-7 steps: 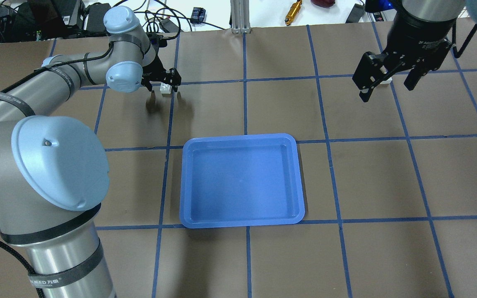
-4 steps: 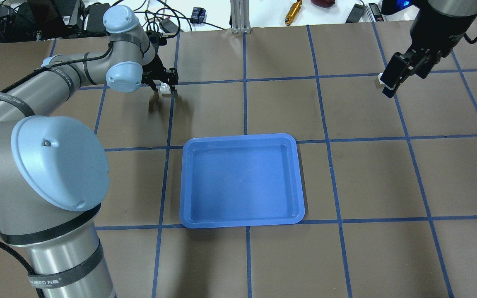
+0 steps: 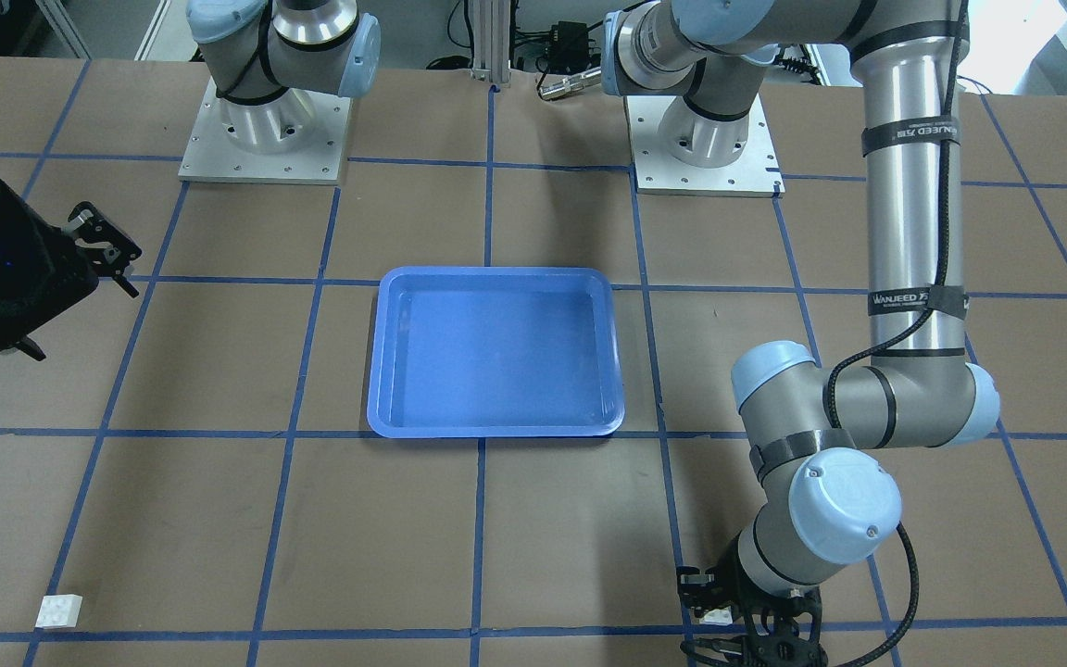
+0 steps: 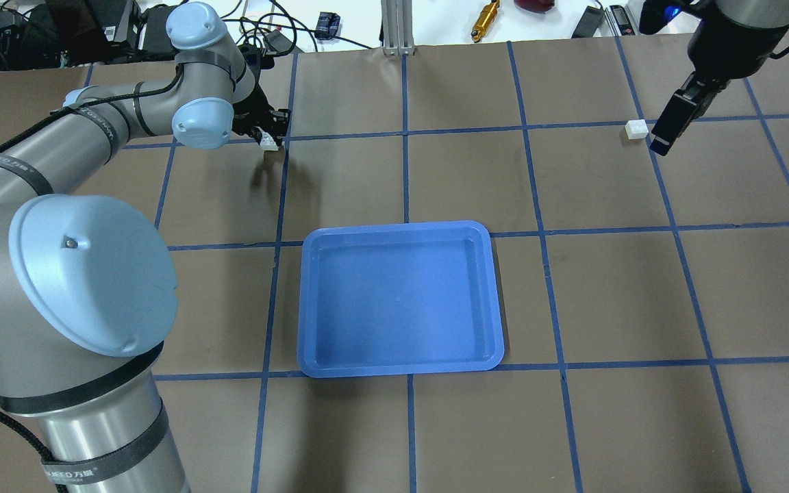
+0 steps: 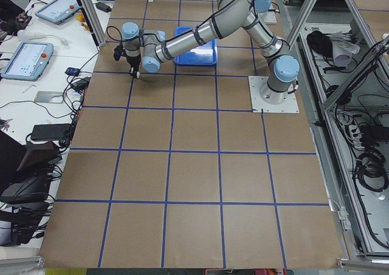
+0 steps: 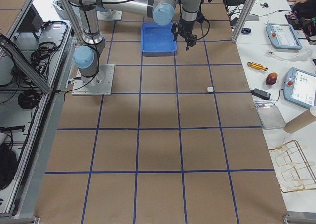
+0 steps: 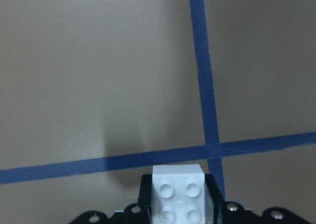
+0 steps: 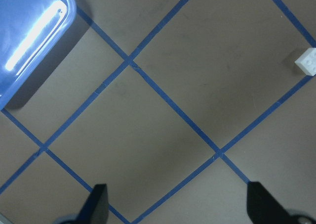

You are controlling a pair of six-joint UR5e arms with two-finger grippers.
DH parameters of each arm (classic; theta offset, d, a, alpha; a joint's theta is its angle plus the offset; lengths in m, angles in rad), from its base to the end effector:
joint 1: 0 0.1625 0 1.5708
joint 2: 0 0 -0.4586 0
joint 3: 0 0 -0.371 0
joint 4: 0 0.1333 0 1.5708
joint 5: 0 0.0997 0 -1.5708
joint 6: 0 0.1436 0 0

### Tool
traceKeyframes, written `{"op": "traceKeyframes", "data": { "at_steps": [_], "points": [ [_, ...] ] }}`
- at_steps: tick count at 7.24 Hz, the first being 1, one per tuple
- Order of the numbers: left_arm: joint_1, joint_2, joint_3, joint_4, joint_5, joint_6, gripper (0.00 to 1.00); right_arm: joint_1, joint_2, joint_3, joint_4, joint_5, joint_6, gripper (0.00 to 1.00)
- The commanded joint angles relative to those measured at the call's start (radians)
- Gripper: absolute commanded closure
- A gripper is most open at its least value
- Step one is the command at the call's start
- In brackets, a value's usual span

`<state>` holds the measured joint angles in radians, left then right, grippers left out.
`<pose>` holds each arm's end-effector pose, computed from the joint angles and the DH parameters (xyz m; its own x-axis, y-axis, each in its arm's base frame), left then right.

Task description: Assemble white blocks and place on blue tray

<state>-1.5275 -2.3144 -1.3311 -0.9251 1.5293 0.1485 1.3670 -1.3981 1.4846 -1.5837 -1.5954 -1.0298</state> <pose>-0.1065 -0.7596 0.1930 -0.9938 0.1094 0.0197 0.1053 0.9837 -0.1458 0.0183 -0.5524 0.4317 -0.6774 -0.7339 -0.0504 -0.7356 0.6749 0.0589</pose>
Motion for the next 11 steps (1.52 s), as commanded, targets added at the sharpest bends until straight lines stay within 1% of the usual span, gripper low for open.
{"op": "traceKeyframes", "data": {
  "at_steps": [1, 2, 3, 4, 5, 6, 7, 8, 10, 11],
  "points": [
    [-0.019, 0.087, -0.023, -0.068, 0.006, -0.010, 1.00, -0.026, 0.042, 0.002, -0.101, -0.003, -0.140, 0.00],
    [-0.025, 0.136, -0.045, -0.124, 0.005, -0.010, 1.00, -0.041, 0.081, 0.000, -0.140, -0.015, -0.213, 0.00],
    [-0.028, 0.194, -0.084, -0.167, 0.006, -0.018, 1.00, -0.067, 0.112, 0.000, -0.195, -0.030, -0.383, 0.00],
    [-0.029, 0.252, -0.147, -0.173, 0.008, -0.023, 1.00, -0.091, 0.148, -0.006, -0.258, -0.038, -0.462, 0.00],
    [-0.039, 0.307, -0.207, -0.173, 0.008, -0.061, 1.00, -0.107, 0.183, -0.015, -0.286, -0.050, -0.525, 0.00],
    [-0.071, 0.360, -0.256, -0.179, 0.008, -0.113, 1.00, -0.118, 0.224, -0.017, -0.349, -0.051, -0.665, 0.00],
    [-0.097, 0.387, -0.293, -0.179, 0.011, -0.144, 1.00, -0.120, 0.250, -0.018, -0.363, -0.051, -0.767, 0.00],
    [-0.106, 0.421, -0.331, -0.179, 0.009, -0.162, 1.00, -0.124, 0.263, -0.017, -0.366, -0.043, -0.771, 0.00],
    [-0.111, 0.519, -0.399, -0.218, 0.000, -0.165, 1.00, -0.131, 0.330, -0.020, -0.476, -0.035, -0.771, 0.00],
    [-0.143, 0.553, -0.431, -0.216, 0.006, -0.176, 1.00, -0.134, 0.358, -0.033, -0.480, -0.032, -0.763, 0.00]
  ]
}}
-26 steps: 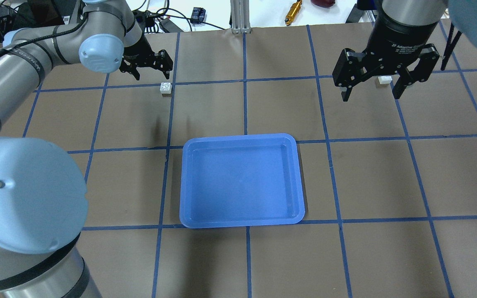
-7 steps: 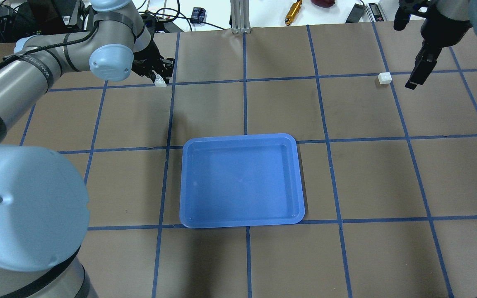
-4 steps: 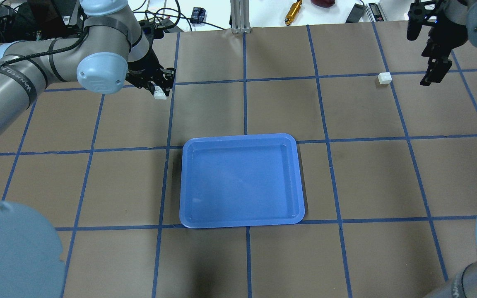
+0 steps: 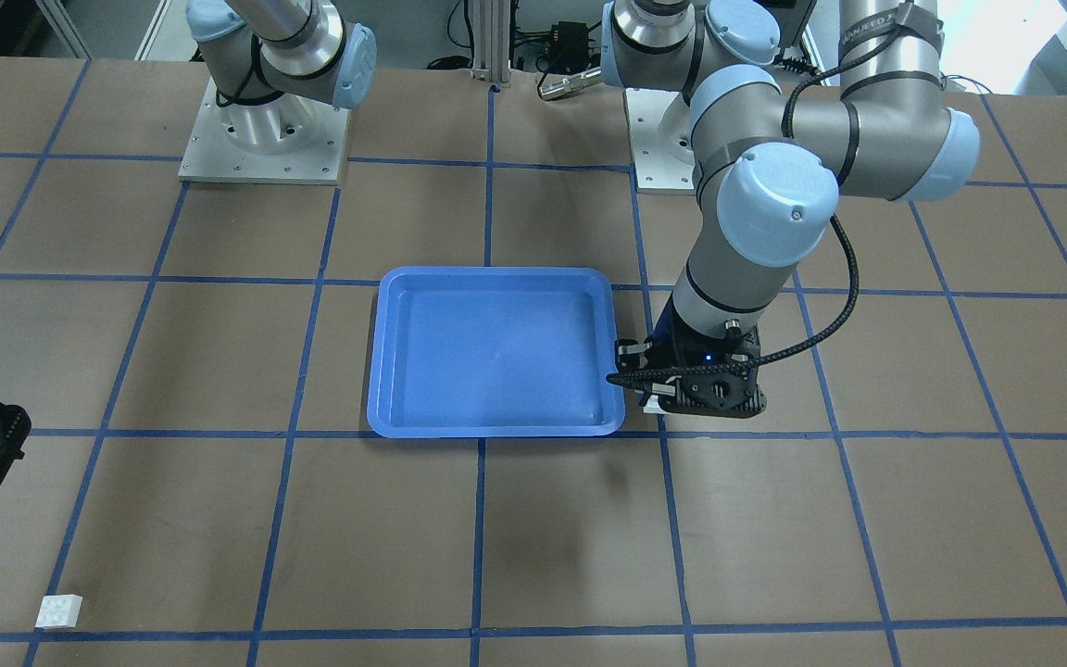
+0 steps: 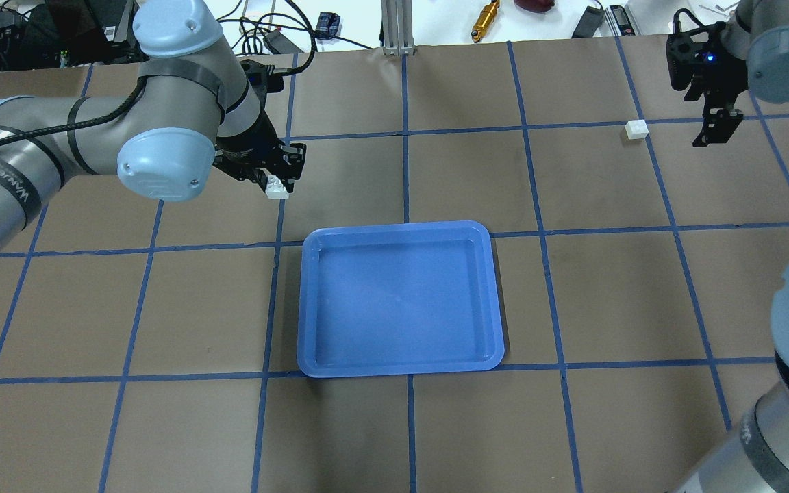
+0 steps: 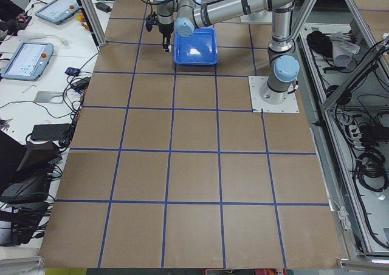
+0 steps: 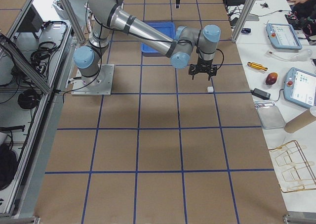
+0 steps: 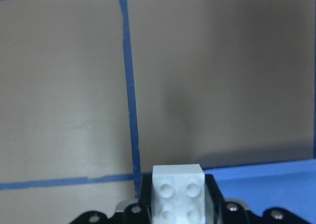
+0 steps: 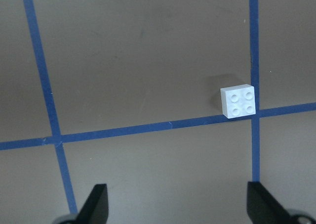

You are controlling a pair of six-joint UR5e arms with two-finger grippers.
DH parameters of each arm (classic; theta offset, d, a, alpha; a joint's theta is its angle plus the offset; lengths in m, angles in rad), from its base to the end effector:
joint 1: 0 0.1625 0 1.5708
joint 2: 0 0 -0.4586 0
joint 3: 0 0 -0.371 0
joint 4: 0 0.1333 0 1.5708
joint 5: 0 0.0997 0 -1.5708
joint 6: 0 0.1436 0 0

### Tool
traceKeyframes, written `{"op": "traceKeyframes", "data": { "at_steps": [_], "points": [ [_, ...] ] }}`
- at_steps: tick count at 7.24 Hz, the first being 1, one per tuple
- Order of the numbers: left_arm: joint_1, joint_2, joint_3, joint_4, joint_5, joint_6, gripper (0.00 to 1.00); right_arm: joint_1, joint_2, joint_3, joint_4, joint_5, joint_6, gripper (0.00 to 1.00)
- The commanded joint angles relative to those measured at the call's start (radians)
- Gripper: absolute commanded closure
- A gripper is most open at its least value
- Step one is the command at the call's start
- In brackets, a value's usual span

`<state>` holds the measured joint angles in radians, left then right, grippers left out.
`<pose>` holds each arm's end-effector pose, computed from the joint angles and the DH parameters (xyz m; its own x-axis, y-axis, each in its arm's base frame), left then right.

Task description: Assemble white blocks and place on blue tray

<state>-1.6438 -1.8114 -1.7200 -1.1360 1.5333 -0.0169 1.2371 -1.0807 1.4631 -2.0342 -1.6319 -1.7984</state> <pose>-0.1791 -0.5469 0.3280 -0.9976 0.0577 0.0382 0.0560 0.9974 -0.0443 -0.1021 -0.6748 0.2939 -0.1056 -0.9923 0.0651 -0.9908 0.1105 0.0776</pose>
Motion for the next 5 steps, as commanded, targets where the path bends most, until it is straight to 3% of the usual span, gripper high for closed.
{"op": "traceKeyframes", "data": {
  "at_steps": [1, 5],
  "points": [
    [-0.072, 0.058, -0.058, -0.004, 0.004, -0.055, 1.00, -0.004, 0.068, -0.045, -0.029, 0.006, 0.020, 0.00],
    [-0.178, 0.023, -0.075, 0.007, -0.012, -0.228, 1.00, 0.002, 0.174, -0.116, -0.029, 0.066, 0.033, 0.00]
  ]
}}
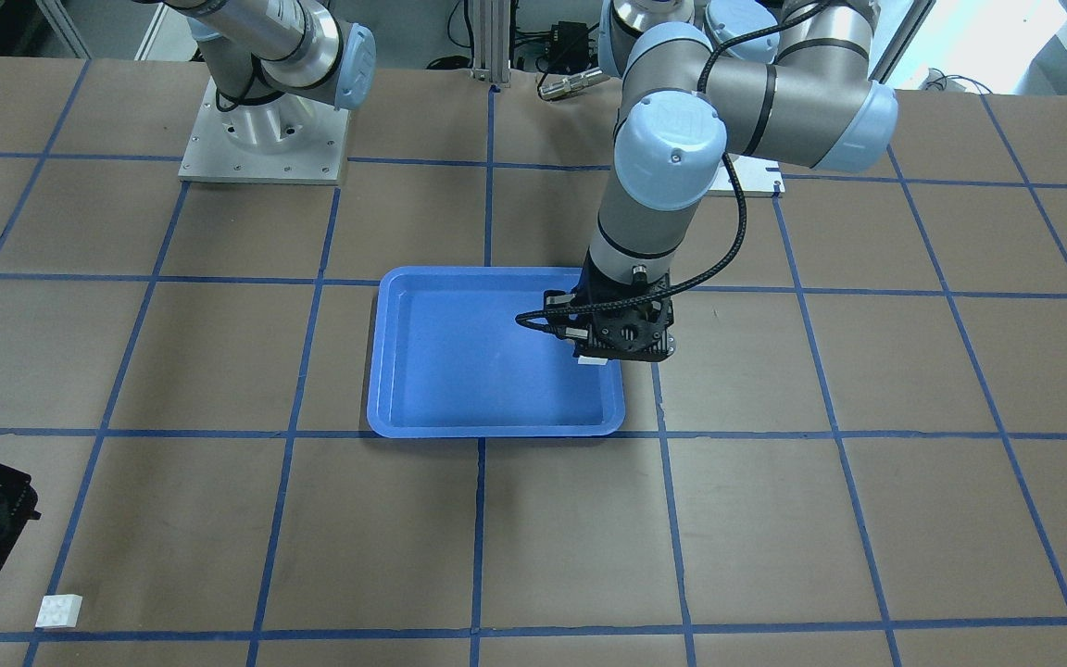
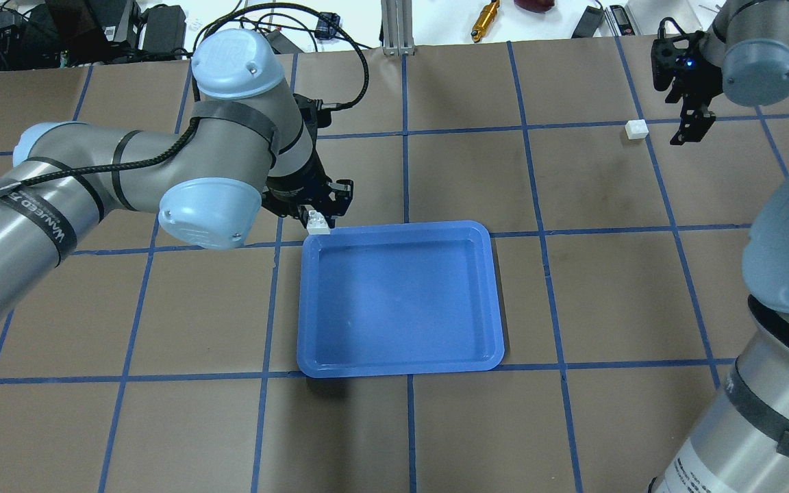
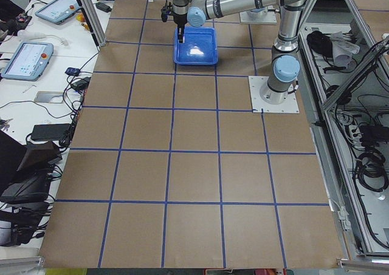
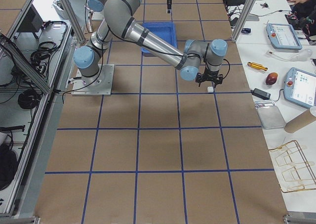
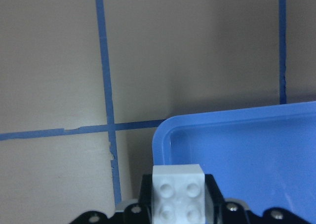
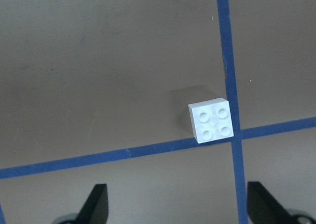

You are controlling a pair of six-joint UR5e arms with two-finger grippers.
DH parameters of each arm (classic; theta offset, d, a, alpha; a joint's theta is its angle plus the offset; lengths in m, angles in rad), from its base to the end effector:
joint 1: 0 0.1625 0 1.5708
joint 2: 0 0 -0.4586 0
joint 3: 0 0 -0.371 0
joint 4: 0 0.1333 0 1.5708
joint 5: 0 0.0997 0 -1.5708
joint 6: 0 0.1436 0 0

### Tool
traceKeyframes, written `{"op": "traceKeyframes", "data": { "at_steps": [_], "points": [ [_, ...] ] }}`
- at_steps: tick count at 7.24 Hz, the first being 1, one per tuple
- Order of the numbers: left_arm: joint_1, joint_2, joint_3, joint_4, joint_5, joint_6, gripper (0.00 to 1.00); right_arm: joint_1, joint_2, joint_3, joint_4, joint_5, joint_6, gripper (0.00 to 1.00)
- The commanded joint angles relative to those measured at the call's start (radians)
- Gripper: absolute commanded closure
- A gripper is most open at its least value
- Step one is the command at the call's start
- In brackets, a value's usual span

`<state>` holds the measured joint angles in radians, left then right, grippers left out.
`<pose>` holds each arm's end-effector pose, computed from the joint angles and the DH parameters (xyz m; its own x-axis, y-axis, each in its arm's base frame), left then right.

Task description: Assemble white blocks and place on blue tray

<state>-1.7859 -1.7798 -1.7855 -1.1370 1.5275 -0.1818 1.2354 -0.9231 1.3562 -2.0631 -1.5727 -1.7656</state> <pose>-0.2504 -0.4924 0.3161 -0.9985 0.0335 0.0444 0.0335 0.9994 -0.0021 -0.1119 -0.7250 0.2351 -0.1396 -0.9885 0.0577 -0.9900 0.1406 0.0133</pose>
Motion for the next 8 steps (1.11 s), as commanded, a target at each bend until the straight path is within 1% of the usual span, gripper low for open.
{"op": "traceKeyframes", "data": {
  "at_steps": [1, 2, 3, 4, 5, 7, 8],
  "points": [
    [-0.064, -0.010, -0.023, 0.006, -0.007, -0.074, 1.00, 0.006, 0.020, -0.012, 0.000, 0.007, -0.014, 0.00],
    [-0.076, -0.010, -0.056, 0.017, -0.007, -0.067, 1.00, 0.006, 0.026, -0.014, -0.003, 0.007, -0.011, 0.00],
    [-0.081, -0.018, -0.073, 0.022, -0.007, -0.073, 1.00, 0.006, 0.061, -0.026, -0.061, 0.007, -0.017, 0.00],
    [-0.093, -0.027, -0.075, 0.023, -0.009, -0.074, 1.00, 0.009, 0.093, -0.049, -0.083, 0.008, -0.017, 0.00],
    [-0.116, -0.042, -0.080, 0.035, -0.006, -0.086, 1.00, 0.016, 0.107, -0.066, -0.081, 0.007, -0.015, 0.00],
    [-0.136, -0.075, -0.119, 0.138, -0.006, -0.136, 1.00, 0.036, 0.109, -0.062, -0.069, 0.008, -0.003, 0.02],
    [-0.147, -0.079, -0.135, 0.164, -0.004, -0.165, 1.00, 0.041, 0.110, -0.058, -0.054, 0.008, -0.003, 0.03]
  ]
}}
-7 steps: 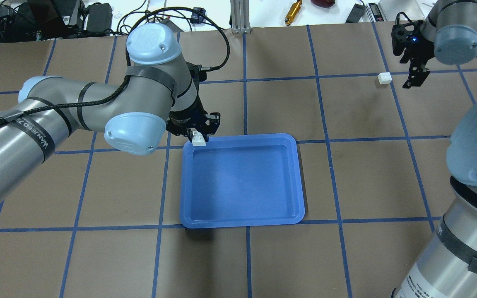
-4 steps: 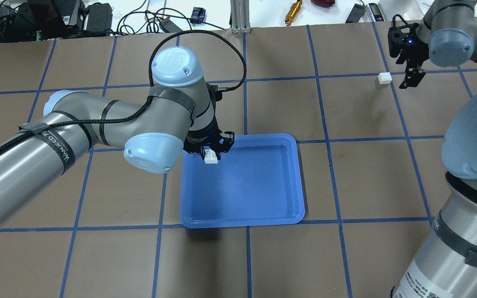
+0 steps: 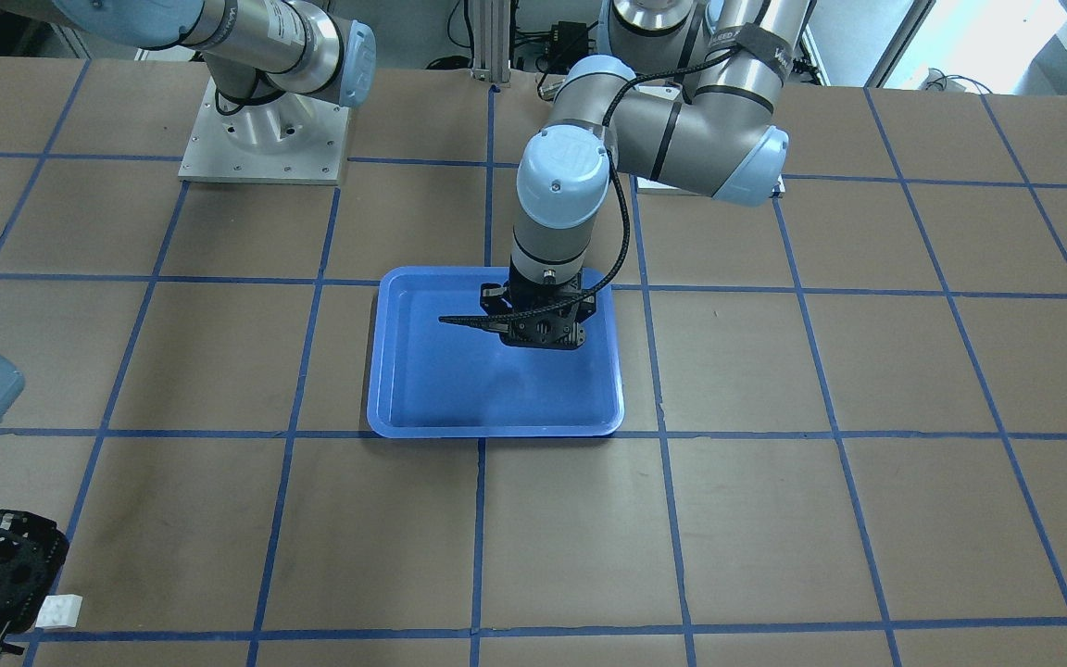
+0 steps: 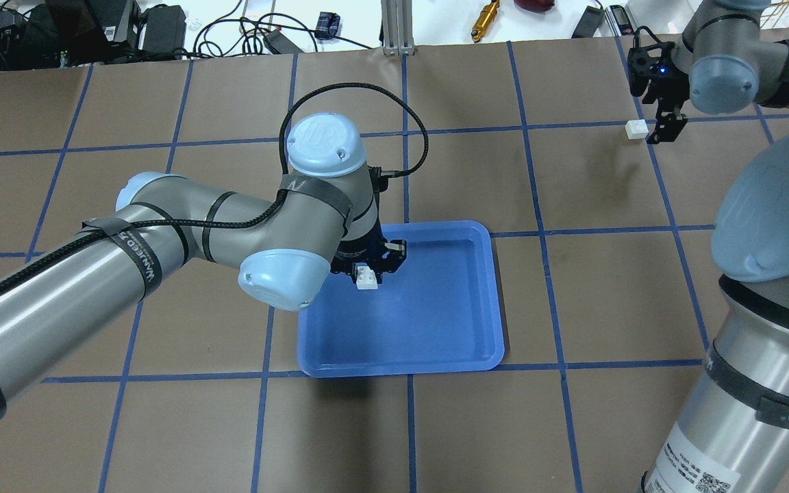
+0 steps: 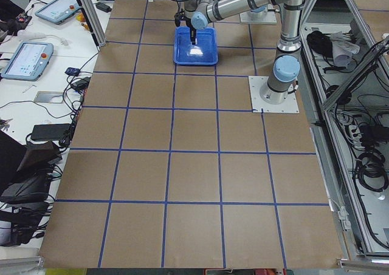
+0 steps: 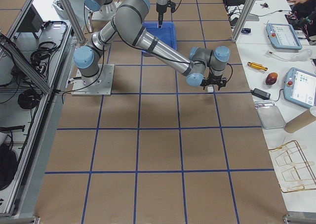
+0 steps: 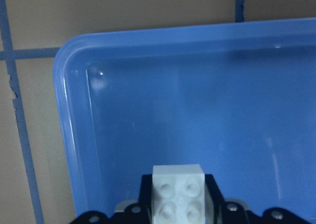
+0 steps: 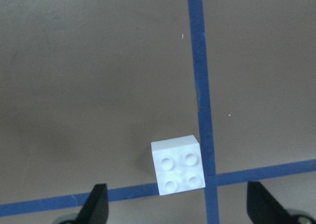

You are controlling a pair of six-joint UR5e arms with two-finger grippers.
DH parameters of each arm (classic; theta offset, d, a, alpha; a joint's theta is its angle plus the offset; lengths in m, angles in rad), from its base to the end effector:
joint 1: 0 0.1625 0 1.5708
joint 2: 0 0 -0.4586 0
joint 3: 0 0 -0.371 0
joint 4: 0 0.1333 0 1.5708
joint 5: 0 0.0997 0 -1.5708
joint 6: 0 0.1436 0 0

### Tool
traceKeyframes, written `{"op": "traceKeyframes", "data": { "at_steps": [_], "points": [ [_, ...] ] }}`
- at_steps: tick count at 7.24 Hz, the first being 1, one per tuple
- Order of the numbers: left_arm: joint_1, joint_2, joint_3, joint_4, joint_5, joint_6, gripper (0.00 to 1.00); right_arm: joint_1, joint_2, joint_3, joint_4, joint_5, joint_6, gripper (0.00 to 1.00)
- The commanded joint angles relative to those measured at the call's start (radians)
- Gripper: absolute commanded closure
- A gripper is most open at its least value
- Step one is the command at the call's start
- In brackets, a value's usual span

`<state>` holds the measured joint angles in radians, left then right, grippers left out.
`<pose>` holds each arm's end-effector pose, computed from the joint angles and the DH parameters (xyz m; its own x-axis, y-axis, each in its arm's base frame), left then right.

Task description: Assemble white blocks and place on blue tray

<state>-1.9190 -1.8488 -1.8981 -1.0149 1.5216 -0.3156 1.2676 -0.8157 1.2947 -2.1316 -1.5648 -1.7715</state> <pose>-0.3105 -0.4441 0.2442 -0.9990 0.0304 0.0314 0.0323 0.9975 0.0622 -0.0973 -0.7603 0.1905 -0.1013 -0.9915 0.0813 -0.9947 0.1025 0.0104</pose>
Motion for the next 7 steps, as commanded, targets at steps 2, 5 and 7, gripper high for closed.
{"op": "traceKeyframes", "data": {
  "at_steps": [2, 5, 7],
  "points": [
    [-0.034, -0.030, -0.030, 0.085, 0.011, -0.071, 1.00, 0.009, 0.018, -0.005, 0.012, 0.000, 0.003, 0.03],
    [-0.051, -0.030, -0.137, 0.263, 0.020, -0.073, 1.00, 0.007, 0.023, -0.005, 0.013, -0.004, 0.006, 0.30],
    [-0.052, -0.024, -0.153, 0.272, 0.022, -0.069, 1.00, 0.007, 0.020, -0.006, 0.012, -0.018, 0.006, 0.83]
  ]
}}
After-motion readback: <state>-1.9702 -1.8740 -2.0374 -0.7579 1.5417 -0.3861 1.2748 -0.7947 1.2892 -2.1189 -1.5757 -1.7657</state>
